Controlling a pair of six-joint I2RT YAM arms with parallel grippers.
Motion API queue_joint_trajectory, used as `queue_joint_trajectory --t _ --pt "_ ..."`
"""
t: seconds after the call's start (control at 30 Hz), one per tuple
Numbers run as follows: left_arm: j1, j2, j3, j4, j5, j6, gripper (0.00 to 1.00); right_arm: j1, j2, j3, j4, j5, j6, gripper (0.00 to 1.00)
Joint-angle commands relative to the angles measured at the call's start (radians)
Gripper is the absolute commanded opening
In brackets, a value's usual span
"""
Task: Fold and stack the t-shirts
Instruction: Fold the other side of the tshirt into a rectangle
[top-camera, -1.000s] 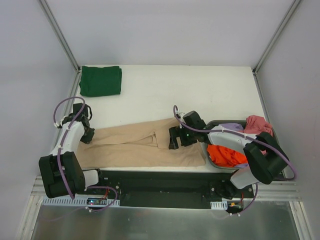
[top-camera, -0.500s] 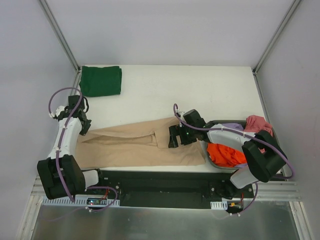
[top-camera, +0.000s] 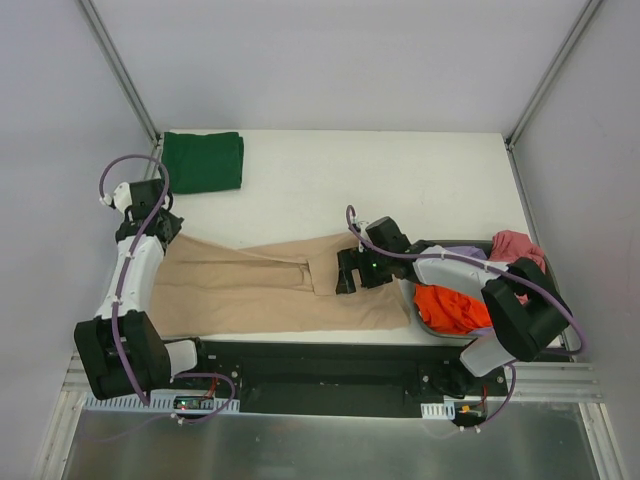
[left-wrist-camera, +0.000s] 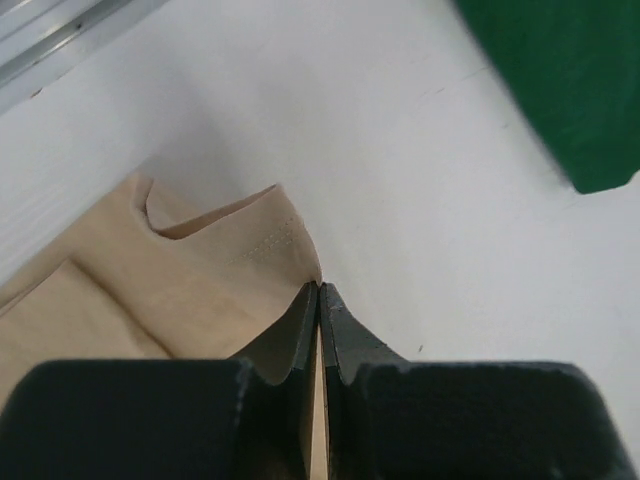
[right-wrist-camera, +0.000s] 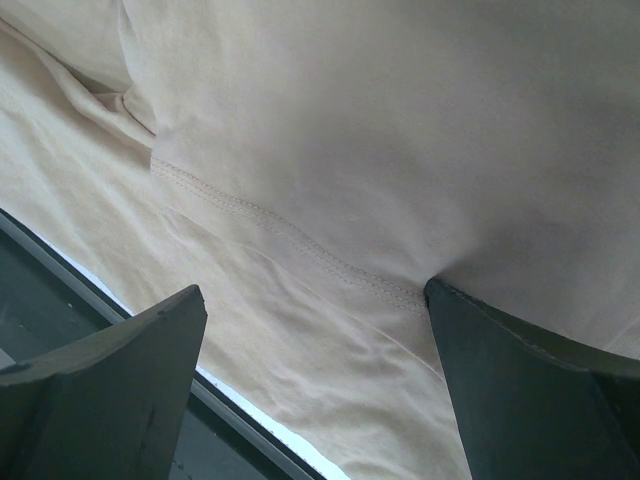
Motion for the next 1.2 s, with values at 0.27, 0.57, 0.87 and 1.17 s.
queue_joint_trajectory --t 0.27,0.57,0.87,1.17 --pt "0.004 -0.083 -0.14 0.112 -0.116 0.049 0.0 -0.003 0.08 -0.037 -0.081 0.026 -0.024 0.96" --pt "0.004 -0.304 -0.306 0.022 -0.217 -0.048 0.0 -0.004 0.073 -0.041 -0.083 0.021 -0.022 0.96" --pt "0.004 -0.36 -0.405 -0.006 -0.225 -0.1 0.0 -0.004 0.059 -0.039 -0.095 0.023 -0.022 0.96" --pt "0.005 -0.259 -0.256 -0.323 -0.407 -0.283 0.87 -0.001 0.015 -0.044 -0.091 0.032 -0.024 0.96"
